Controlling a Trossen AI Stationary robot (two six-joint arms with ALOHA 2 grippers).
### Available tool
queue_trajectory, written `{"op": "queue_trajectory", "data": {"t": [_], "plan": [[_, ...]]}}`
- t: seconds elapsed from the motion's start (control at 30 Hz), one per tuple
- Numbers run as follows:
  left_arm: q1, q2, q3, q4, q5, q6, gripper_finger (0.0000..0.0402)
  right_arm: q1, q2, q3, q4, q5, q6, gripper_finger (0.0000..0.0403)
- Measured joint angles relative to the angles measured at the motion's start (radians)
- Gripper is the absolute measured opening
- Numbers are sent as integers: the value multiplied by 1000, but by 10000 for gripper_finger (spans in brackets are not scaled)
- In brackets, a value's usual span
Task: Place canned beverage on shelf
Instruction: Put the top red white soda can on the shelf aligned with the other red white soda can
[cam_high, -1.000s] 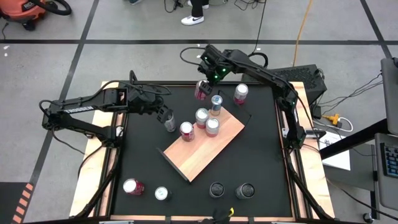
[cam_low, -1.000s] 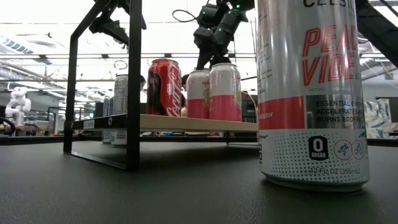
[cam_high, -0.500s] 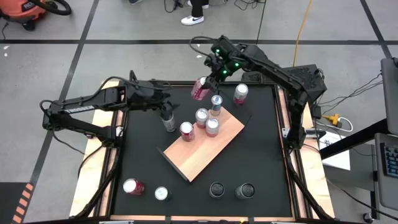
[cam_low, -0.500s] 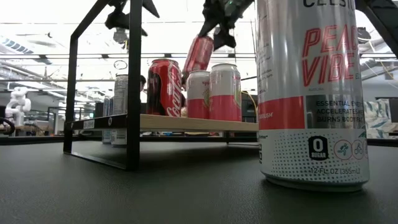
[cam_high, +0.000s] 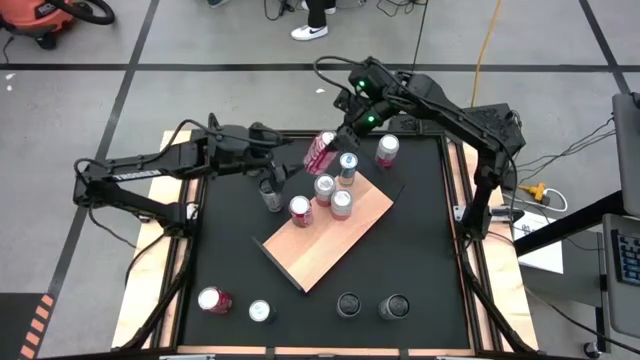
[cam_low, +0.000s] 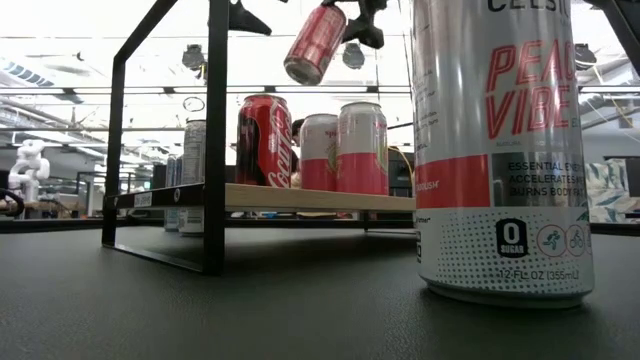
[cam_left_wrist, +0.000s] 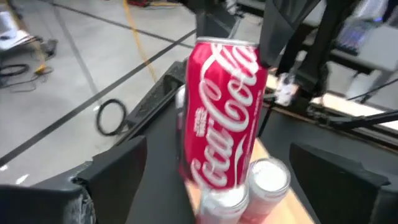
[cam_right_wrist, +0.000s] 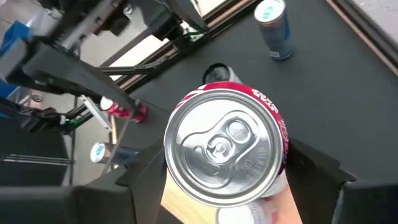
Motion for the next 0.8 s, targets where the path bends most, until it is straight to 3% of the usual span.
{"op": "queue_trajectory", "data": {"t": [0.63, 0.8], "plan": [[-47, 132, -1, 28, -29, -33, 400, 85, -3, 0, 60, 4, 119, 251], [-54, 132, -1, 38, -20, -66, 380, 102, -3, 0, 113, 4, 155, 251]]}}
